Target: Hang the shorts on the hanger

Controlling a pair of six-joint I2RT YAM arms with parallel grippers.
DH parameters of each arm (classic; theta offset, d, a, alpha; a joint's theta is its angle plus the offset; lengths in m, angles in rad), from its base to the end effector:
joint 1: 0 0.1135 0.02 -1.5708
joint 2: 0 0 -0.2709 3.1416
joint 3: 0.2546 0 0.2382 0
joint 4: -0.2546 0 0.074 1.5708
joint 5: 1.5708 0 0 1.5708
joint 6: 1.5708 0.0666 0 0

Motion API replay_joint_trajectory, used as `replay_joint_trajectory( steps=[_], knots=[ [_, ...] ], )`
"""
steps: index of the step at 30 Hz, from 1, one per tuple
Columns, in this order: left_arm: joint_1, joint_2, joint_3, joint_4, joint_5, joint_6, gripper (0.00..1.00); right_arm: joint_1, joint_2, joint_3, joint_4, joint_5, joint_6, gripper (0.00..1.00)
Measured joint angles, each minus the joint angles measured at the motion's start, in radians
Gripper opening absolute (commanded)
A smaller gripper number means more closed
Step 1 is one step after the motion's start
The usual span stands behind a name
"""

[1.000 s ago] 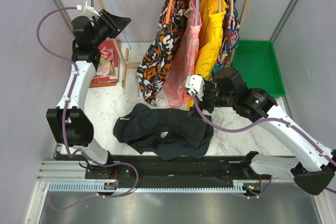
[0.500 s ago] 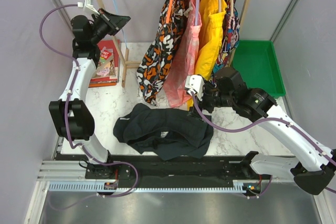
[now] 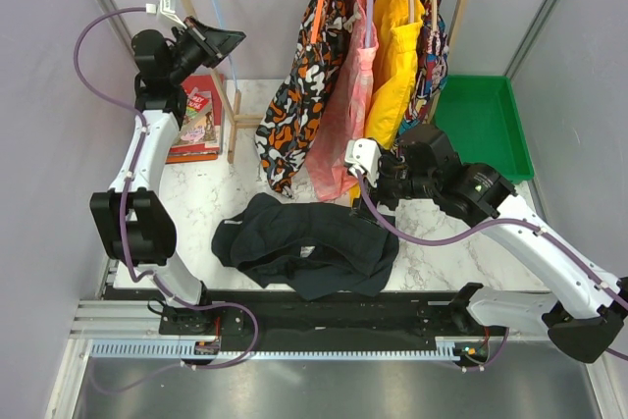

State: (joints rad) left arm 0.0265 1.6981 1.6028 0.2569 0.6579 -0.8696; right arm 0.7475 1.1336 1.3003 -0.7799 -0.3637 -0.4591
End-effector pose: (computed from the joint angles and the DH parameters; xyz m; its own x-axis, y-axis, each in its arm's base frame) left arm 0.4156 -0.0297 0.4404 -0.3412 -0.6138 -0.7119 0.4986 0.5239 -0.6906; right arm 0.1556 0.1765 0.3779 -0.0023 -0.5668 -0.8239 -0.9478 0.2638 -0.1789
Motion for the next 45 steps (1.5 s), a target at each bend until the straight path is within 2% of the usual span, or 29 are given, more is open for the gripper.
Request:
replay_joint_trajectory(
  steps=[11, 16, 23, 30, 34, 40, 45],
  knots=[
    [0.006, 0.029, 0.025, 0.032, 0.008, 0.083, 0.02, 0.0, 0.009, 0.014, -0.003, 0.0, -0.001, 0.98],
    [0.006, 0.009, -0.016, 0.061, 0.01, 0.082, 0.02, 0.0, 0.01, 0.018, -0.008, 0.002, 0.001, 0.98],
    [0.005, -0.157, -0.174, 0.057, 0.027, 0.059, 0.02, 0.0, 0.013, 0.064, 0.002, 0.004, 0.049, 0.98],
    [-0.034, -0.441, -0.37, -0.002, 0.028, 0.051, 0.02, 0.0, 0.029, 0.154, 0.061, 0.039, 0.173, 0.98],
    [-0.106, -0.613, -0.493, -0.082, 0.0, 0.079, 0.02, 0.0, 0.048, 0.215, 0.196, 0.06, 0.309, 0.98],
    [-0.236, -0.834, -0.612, -0.253, -0.153, 0.161, 0.02, 0.018, 0.091, 0.217, 0.543, 0.084, 0.557, 0.95],
    [-0.32, -0.943, -0.655, -0.351, -0.313, 0.212, 0.02, 0.145, 0.249, 0.276, 0.773, 0.165, 0.664, 0.96]
  ],
)
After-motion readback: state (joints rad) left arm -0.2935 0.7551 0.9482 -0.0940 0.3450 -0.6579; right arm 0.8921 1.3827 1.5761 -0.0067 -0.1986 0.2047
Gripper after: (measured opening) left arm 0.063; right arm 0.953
